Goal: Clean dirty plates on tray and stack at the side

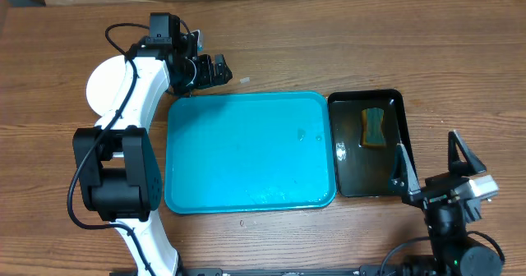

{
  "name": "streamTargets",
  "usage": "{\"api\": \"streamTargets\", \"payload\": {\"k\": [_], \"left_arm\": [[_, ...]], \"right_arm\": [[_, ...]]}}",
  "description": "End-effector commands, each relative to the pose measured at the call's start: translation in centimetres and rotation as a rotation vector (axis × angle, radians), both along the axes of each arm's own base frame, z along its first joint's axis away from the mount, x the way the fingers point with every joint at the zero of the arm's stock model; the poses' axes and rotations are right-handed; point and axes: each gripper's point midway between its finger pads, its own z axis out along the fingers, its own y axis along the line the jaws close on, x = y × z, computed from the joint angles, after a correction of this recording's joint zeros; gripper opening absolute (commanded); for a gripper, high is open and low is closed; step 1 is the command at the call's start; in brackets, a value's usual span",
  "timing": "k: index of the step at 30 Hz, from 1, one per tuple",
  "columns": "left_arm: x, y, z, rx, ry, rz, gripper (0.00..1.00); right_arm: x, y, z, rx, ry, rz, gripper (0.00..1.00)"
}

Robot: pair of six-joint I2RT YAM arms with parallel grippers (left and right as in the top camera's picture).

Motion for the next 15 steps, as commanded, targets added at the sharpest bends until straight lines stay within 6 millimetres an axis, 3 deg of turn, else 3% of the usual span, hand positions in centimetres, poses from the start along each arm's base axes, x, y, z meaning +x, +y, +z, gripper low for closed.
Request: {"api": "streamTargets", "payload": {"k": [1,6,14,15], "left_arm": [[0.4,-0.1,0.5,0.009,-0.021,-0.017,1.00],[0.4,0.0,0.5,0.009,-0.021,-0.016,1.00],[0.4,0.0,0.5,0.009,-0.022,-0.016,1.00],[0.4,0.0,0.5,0.009,-0.021,-0.016,1.00]], "right_arm": [[0.7,-0.3,-2.1,0.018,0.038,-0.007,1.00],[1.8,-0.4,-5.8,0.024,0.117,-0.007,1.00],[2.7,-1.2,-12.2,0.046,0.385,-0.059,1.00],[2.7,-1.3,-12.3,0.045,0.387,-0.065,1.00]]}}
